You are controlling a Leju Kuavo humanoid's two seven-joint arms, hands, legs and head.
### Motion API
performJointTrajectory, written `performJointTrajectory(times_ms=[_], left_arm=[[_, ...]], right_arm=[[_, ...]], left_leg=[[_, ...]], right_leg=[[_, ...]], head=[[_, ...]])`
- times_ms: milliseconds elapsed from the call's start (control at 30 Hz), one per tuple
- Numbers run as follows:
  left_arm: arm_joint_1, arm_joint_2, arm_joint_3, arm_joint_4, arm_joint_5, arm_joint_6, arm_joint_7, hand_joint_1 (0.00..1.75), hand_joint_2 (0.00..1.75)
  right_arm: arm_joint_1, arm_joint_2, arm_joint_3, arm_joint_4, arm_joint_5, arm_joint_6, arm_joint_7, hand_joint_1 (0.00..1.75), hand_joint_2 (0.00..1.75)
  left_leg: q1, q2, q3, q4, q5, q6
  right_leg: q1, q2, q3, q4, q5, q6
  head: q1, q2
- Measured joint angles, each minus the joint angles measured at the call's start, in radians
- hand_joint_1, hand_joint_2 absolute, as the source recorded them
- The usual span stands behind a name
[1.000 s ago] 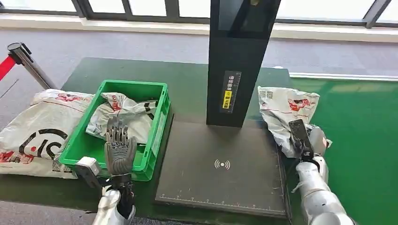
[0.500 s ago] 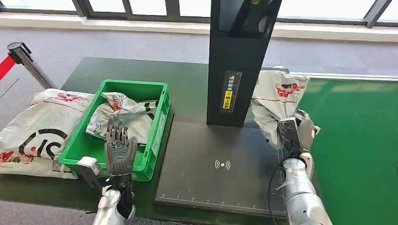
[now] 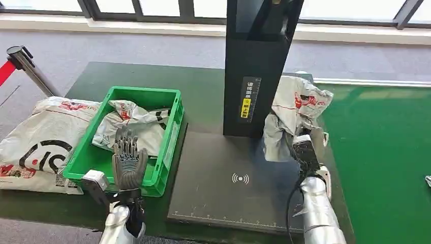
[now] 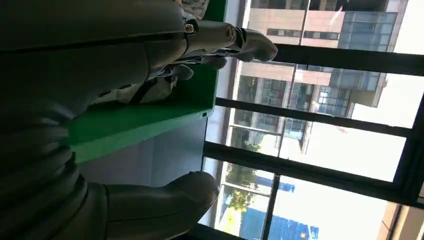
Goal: Moved the parcel from conveyor to table for the left to box.
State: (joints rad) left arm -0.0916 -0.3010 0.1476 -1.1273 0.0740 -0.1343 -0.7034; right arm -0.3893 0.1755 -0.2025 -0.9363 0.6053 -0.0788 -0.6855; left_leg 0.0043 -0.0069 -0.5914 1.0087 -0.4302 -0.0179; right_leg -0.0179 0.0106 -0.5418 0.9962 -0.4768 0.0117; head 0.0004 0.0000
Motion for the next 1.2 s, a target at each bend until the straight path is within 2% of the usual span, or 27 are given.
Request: performJointTrajectory(times_ms=[100,300,700,867,1200], left_arm=[[0.000,0.000,0.003,-0.002,-0.006,0.000,0.000,0.00,1.75],[0.002,0.000,0.011,-0.004,-0.011,0.000,0.000,0.00,1.75],[0.003,0.000,0.018,-0.007,-0.020,-0.003,0.000,0.00,1.75],[0.002,0.000,0.019,-0.001,-0.025,-0.011,0.000,0.00,1.75],[0.002,0.000,0.018,0.007,-0.030,-0.017,0.000,0.00,1.75]], right_arm=[[0.038,0.000,0.091,-0.076,-0.030,0.121,0.017,1.75,1.75],[0.072,-0.001,0.175,-0.130,-0.025,0.151,0.022,1.75,1.75],[0.091,-0.017,0.283,-0.110,-0.003,0.257,0.054,1.75,1.75],[0.085,-0.025,0.326,-0.059,0.001,0.353,0.005,1.75,1.75],[0.085,-0.030,0.387,-0.011,0.008,0.362,-0.010,1.75,1.75]], left_leg=[[0.000,0.000,0.000,-0.001,0.000,0.000],[0.000,0.000,0.001,-0.001,-0.001,-0.001],[0.000,0.001,0.001,-0.002,-0.001,-0.002],[0.000,0.001,0.002,-0.002,-0.001,-0.003],[0.000,0.001,0.002,-0.002,-0.001,-0.003]], right_leg=[[0.000,0.001,-0.001,0.000,0.000,-0.001],[0.000,0.001,-0.001,0.000,-0.001,-0.002],[0.000,0.002,-0.001,0.000,-0.002,-0.003],[0.000,0.002,-0.001,0.000,-0.002,-0.003],[0.000,0.001,-0.001,0.000,-0.002,-0.003]], head=[[0.000,0.000],[0.000,0.000],[0.000,0.000],[0.000,0.000],[0.000,0.000]])
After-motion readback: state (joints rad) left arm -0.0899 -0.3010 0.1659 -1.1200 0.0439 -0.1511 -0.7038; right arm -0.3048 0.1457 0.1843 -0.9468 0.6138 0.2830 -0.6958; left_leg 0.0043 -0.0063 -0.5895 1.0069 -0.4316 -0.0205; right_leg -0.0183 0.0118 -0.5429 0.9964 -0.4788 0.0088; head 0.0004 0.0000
